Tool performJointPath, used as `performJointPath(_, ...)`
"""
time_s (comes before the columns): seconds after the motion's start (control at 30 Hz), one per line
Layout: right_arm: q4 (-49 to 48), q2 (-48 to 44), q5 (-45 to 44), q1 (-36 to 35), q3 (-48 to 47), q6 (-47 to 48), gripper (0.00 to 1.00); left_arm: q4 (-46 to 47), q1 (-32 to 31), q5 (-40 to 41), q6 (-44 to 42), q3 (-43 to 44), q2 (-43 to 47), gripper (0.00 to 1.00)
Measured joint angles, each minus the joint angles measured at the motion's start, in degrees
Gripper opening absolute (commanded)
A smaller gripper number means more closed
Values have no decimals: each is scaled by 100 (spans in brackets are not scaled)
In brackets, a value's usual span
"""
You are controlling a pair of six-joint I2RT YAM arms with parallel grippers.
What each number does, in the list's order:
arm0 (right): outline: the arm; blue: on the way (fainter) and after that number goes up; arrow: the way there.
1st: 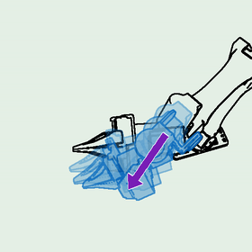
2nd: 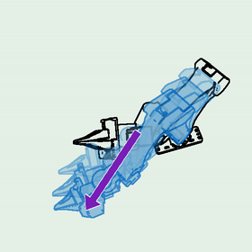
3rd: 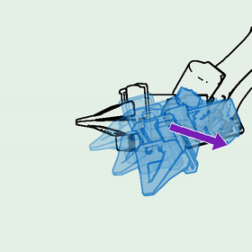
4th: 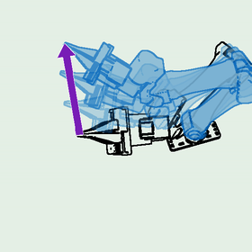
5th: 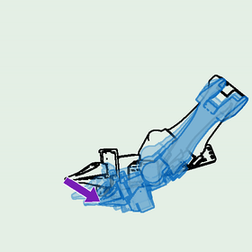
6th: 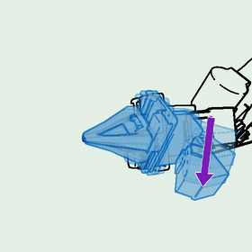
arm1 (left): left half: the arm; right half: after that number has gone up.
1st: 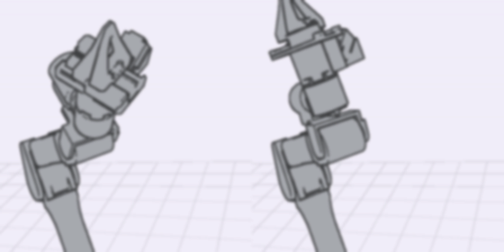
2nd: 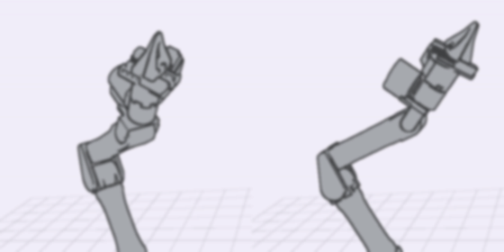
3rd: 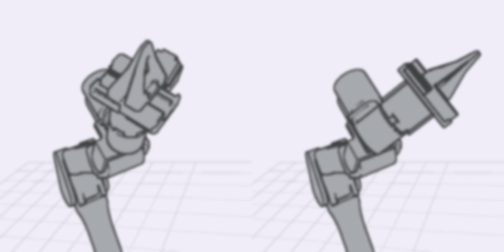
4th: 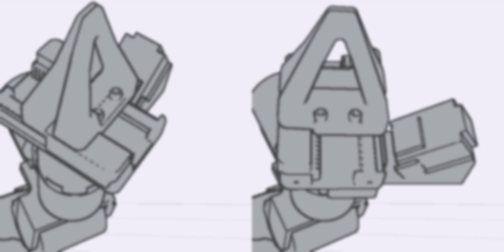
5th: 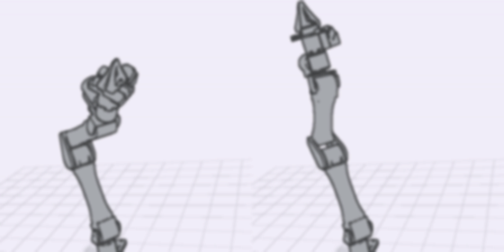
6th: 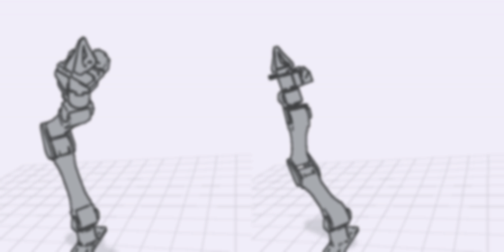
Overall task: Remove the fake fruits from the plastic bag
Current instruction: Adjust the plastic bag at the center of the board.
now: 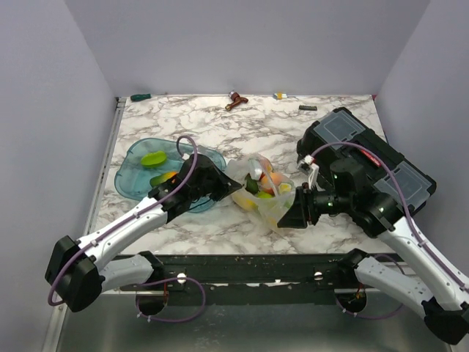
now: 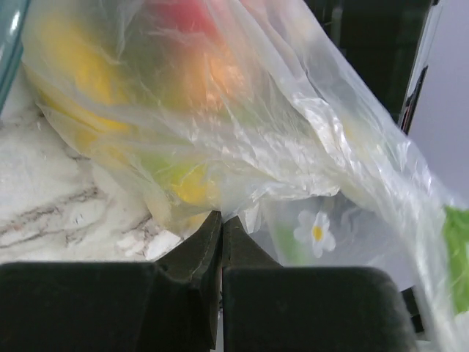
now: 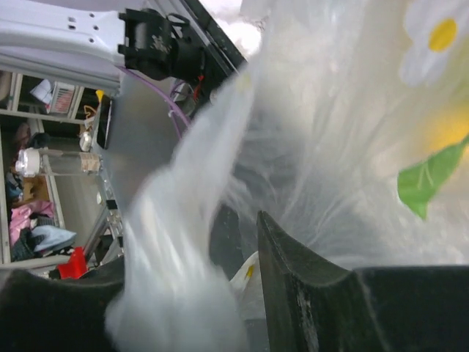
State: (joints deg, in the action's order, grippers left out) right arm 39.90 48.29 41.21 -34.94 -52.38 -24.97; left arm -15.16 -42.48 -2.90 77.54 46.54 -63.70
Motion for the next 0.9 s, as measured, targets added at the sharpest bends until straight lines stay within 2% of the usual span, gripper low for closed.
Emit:
performJointPath(0.2,258,-671,-219,0,706,-448,48,831,496,-573,-295,-334,-68,0)
performJointPath(0.43,511,-564,-745,0,1257,-695,56,1827,529,-1154,-575,-809,286,0)
performJointPath(0.57,498,-573,-1027,0,1248,-739,76,2210,535,-1331,-643,-964,546,0)
performJointPath(0.63,350,-667,-1062,0,1182,-813,80,2341,535,-1432,-643,-964,522,0)
performJointPath(0.83,-345,-555,-1207,0,356,-791,79,2566,573,-1729,-621,-763,7,0)
performJointPath(0.9,-492,-304,-1329,0,28,-684,66,2575,632,-1862,-612,-546,-256,0)
